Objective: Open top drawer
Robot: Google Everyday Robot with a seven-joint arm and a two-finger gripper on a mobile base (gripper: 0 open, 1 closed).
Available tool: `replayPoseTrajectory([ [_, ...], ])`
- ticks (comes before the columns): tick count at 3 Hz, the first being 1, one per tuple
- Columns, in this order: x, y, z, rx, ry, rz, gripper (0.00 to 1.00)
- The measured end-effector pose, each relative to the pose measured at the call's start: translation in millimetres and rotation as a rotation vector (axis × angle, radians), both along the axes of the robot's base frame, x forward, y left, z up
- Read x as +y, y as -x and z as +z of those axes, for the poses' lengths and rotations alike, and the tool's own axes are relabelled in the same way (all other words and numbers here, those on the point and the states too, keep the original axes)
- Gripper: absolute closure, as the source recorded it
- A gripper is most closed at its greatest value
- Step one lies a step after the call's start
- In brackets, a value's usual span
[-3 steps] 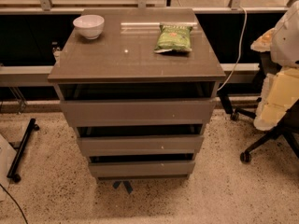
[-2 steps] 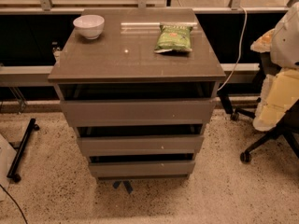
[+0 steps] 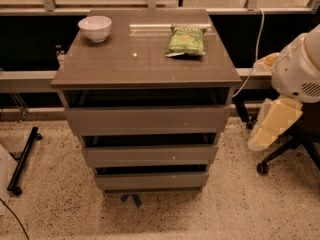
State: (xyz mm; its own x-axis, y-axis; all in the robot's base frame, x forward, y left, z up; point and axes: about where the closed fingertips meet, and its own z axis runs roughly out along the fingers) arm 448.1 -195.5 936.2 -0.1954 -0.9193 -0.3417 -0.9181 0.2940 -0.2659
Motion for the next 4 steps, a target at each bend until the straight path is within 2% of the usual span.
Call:
replayPoseTrajectory([
  [1,14.1,-22.5,-34.7,-0.029,-0.103,-0.005,0.00],
  [2,14.1,-23.3,-32.6,-0.036,-0.101,-0.007,0.00],
  [3,23.9,-29.5,-44.1,-0.061,-0.154,-0.016,0.00],
  [4,42.1,-45.8,-70.4,-0.092,-0.236,-0.029,0.00],
])
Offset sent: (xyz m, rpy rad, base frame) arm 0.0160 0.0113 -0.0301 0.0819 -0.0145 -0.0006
